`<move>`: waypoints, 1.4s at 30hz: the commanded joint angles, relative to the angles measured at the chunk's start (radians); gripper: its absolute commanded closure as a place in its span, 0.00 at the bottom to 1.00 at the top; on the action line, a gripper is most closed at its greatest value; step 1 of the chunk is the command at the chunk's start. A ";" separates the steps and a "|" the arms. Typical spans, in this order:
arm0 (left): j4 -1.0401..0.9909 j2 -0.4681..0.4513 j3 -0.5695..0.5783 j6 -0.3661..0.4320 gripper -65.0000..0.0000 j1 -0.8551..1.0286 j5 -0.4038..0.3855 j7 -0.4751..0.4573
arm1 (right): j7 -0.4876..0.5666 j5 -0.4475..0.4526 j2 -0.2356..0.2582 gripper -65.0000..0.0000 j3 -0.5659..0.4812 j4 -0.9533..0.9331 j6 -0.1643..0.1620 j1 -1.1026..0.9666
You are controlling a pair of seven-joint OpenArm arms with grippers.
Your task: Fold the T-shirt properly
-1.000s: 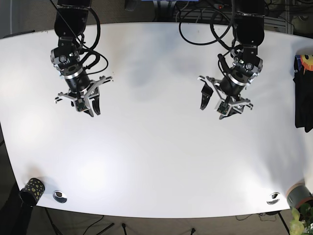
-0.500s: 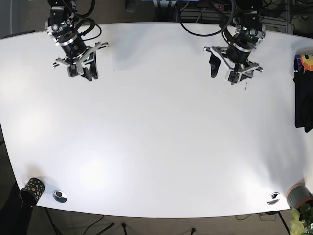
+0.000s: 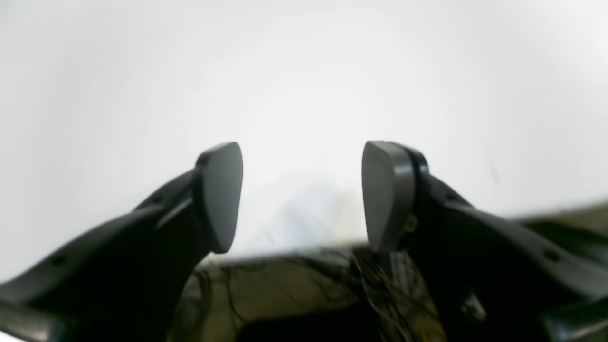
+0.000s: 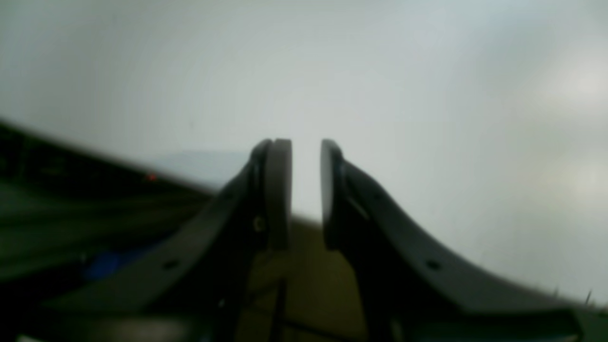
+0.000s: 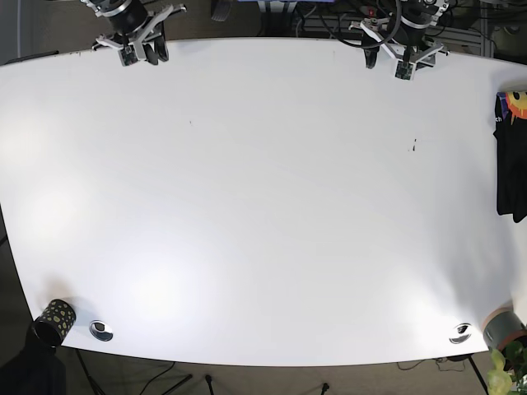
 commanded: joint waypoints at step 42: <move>-1.035 0.005 0.057 0.188 0.44 -0.241 0.070 -0.071 | 0.082 -0.175 -0.019 0.85 -0.254 -0.837 -0.009 0.164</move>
